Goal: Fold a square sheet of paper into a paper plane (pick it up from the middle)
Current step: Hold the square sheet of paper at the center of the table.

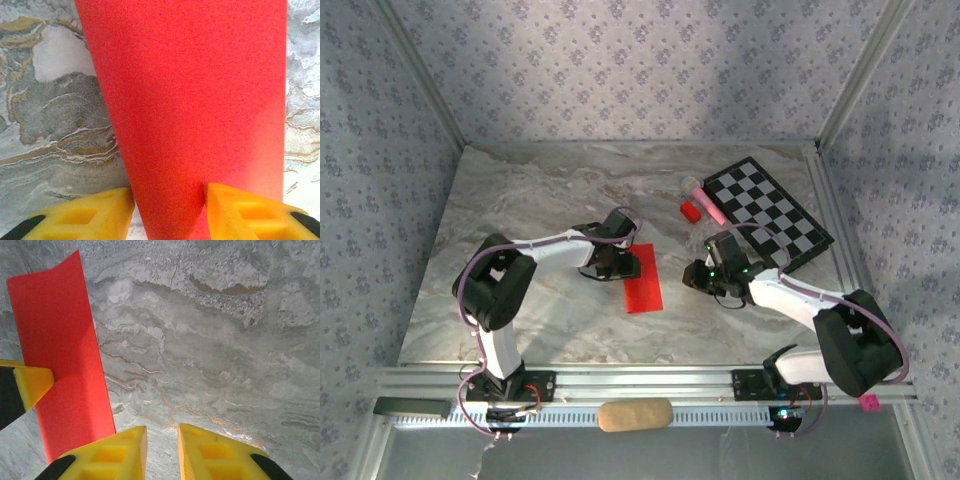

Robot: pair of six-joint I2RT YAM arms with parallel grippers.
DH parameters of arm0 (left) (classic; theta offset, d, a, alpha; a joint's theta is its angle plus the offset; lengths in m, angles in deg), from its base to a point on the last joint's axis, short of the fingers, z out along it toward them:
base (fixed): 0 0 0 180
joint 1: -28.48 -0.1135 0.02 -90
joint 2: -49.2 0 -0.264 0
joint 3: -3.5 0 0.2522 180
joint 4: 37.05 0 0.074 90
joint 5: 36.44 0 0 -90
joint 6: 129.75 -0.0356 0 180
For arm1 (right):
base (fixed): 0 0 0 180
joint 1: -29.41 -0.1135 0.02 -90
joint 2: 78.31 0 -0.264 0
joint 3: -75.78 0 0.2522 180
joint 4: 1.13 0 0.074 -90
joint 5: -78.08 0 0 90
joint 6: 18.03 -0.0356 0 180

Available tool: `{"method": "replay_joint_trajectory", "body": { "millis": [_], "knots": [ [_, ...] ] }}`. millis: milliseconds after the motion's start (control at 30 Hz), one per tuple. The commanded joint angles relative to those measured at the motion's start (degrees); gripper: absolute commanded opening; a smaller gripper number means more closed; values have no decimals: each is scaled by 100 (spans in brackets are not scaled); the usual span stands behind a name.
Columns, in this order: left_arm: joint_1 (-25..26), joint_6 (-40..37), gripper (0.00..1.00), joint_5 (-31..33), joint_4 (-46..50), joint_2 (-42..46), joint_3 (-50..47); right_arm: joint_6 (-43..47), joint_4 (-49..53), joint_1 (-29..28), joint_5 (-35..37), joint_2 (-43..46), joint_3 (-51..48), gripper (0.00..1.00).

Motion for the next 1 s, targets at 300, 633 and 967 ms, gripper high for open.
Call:
{"method": "replay_joint_trajectory", "body": {
  "millis": [300, 633, 967],
  "knots": [
    [-52, -52, 46, 207, -44, -406, -84, 226, -7, -140, -216, -206, 321, 24],
    [-54, -90, 47, 241, -103, -416, -131, 337, -52, -331, -383, -520, 560, 22],
    [-58, -55, 46, 234, -162, -449, -201, 443, -481, -528, -844, -1305, 1016, 2]
  ]
}}
